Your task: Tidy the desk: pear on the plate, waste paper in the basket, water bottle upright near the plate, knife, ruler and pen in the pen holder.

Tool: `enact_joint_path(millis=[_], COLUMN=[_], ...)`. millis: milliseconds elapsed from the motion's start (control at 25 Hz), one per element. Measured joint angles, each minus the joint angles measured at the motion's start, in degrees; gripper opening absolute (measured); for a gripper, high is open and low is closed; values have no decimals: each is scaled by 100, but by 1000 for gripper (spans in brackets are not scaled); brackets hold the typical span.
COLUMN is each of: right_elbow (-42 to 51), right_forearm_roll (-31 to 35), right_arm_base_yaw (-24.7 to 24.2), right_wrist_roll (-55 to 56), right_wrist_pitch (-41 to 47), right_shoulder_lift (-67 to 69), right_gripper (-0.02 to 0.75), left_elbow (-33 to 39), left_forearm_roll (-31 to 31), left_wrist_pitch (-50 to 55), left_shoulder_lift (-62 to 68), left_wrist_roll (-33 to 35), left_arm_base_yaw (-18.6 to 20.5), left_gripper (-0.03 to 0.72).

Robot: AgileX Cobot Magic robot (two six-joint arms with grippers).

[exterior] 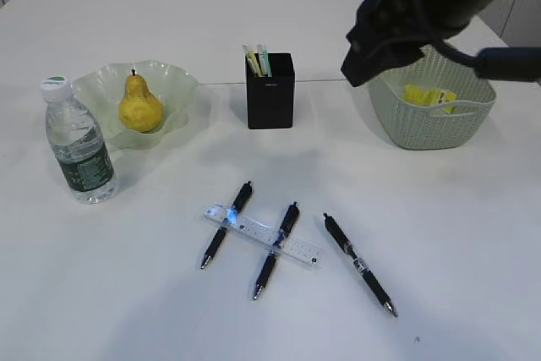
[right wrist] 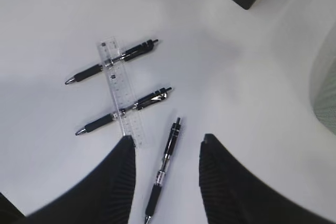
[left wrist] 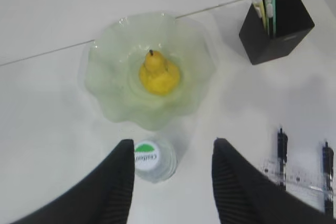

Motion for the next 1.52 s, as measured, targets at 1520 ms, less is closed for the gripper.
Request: enact_joint_path(millis=[1520], right_elbow=[-1360], right_forearm_roll=[588], right_arm_base_yaw=[677], right_wrist_roll=[-1185], right_wrist_pitch=[-162], right_shoulder_lift=[3651], right_gripper=[503], left_elbow=[-4], left_forearm_roll=[439], left_wrist_pitch=[890], left_shoulder_lift=[-562], left_wrist_roll=[-207], left_arm_base_yaw=[14], left_gripper=[333])
